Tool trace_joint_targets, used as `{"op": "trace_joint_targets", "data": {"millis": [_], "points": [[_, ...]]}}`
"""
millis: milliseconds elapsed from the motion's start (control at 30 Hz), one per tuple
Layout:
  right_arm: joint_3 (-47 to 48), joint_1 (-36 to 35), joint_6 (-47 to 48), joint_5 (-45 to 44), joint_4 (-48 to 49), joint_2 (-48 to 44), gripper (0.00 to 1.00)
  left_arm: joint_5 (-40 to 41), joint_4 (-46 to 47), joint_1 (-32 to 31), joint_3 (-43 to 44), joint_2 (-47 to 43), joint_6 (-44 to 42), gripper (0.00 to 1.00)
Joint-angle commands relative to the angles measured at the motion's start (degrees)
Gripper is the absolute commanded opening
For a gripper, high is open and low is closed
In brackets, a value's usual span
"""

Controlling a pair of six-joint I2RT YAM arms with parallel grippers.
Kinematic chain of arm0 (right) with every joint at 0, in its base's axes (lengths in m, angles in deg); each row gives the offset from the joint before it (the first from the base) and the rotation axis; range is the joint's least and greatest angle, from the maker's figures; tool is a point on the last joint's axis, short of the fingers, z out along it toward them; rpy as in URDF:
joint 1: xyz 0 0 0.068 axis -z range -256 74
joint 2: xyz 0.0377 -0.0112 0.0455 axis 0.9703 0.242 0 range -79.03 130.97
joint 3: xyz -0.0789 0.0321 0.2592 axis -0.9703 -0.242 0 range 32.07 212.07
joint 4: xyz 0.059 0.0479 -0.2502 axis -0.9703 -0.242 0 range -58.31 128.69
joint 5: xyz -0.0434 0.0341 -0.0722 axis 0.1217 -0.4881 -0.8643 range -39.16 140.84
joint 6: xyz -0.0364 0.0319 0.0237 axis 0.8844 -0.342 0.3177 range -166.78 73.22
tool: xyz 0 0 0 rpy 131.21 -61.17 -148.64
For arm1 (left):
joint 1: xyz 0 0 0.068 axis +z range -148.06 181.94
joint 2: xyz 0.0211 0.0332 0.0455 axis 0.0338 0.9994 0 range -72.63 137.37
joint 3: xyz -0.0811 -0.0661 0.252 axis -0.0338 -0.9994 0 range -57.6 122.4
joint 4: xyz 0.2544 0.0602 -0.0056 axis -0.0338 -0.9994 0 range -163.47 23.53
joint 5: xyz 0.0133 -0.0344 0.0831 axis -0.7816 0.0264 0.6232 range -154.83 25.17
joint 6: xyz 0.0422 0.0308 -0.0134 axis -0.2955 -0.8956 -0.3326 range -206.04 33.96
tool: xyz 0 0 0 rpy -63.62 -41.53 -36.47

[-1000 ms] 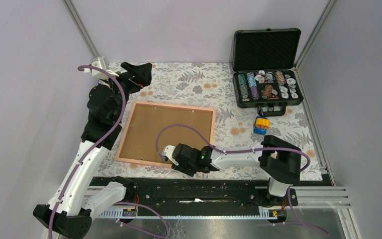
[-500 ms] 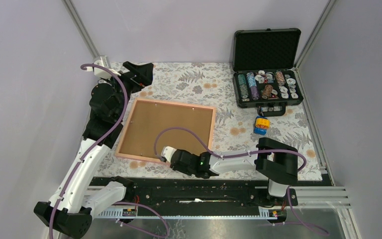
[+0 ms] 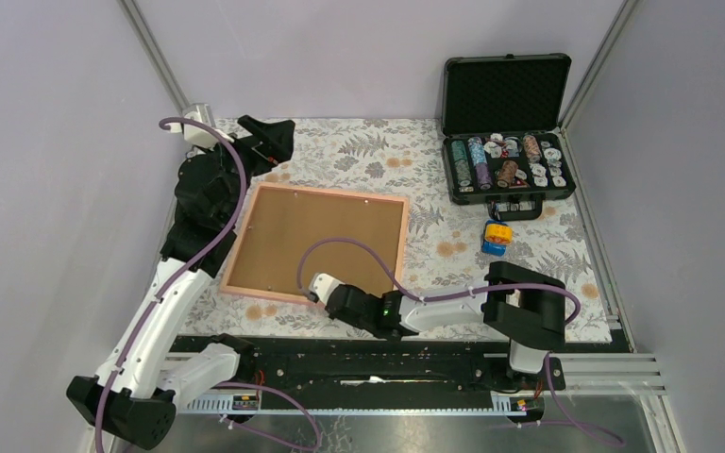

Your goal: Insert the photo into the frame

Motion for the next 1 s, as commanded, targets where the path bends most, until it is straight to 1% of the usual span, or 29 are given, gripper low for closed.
{"op": "trace_joint_targets", "data": {"millis": [0, 67, 167, 267, 333, 433, 567, 600, 667, 800, 867, 967], "points": [[-2.26, 0.88, -4.02, -1.58, 1.78, 0.46, 0.18, -1.91, 1.71, -0.04, 2.26, 0.56, 1.36, 0.99], [-2.98, 1.5, -6.77, -1.01, 3.43, -0.98, 0.09, -2.67, 1.21, -0.01, 2.01, 0.79, 2.69, 0.99], [-3.67, 3.12, -11.7, -1.12, 5.38, -3.52, 0.0, -3.91, -0.19, -0.05, 1.58, 1.21, 5.6, 0.99], [-3.8, 5.96, -16.6, 1.05, 5.89, -5.68, 0.0, -7.2, -2.83, -0.05, -0.22, 1.23, 9.0, 0.99], [-4.73, 7.84, -18.47, 3.08, 7.07, -7.65, 0.0, -10.3, -4.9, -0.01, -3.86, 0.4, 11.73, 0.99], [-6.04, 11.3, -20.54, 7.44, 8.21, -11.0, 0.0, -12.19, -6.51, -0.05, -13.3, -3.16, 16.07, 0.99], [-6.6, 14.23, -21.29, 10.56, 8.05, -15.09, 0.0, -13.92, -4.94, -0.04, -25.51, -9.53, 20.77, 0.99], [-6.44, 14.53, -21.29, 10.85, 8.04, -16.04, 0.0, -15.18, -3.96, -0.05, -28.0, -10.28, 22.33, 0.99], [-5.79, 15.08, -21.36, 11.25, 7.49, -17.26, 0.0, -19.02, 1.04, -0.03, -32.74, -10.44, 26.23, 0.99], [-3.33, 16.12, -22.68, 11.75, 6.21, -18.48, 0.0, -26.22, 15.89, -0.14, -41.56, -7.34, 34.53, 0.99], [-2.24, 16.11, -23.53, 11.77, 5.76, -18.94, 0.0, -27.77, 21.33, -0.47, -43.6, -4.79, 36.82, 0.99], [-1.13, 16.13, -24.04, 12.22, 5.58, -19.29, 0.0, -28.4, 27.13, -1.42, -45.05, -0.22, 38.61, 0.99]]}}
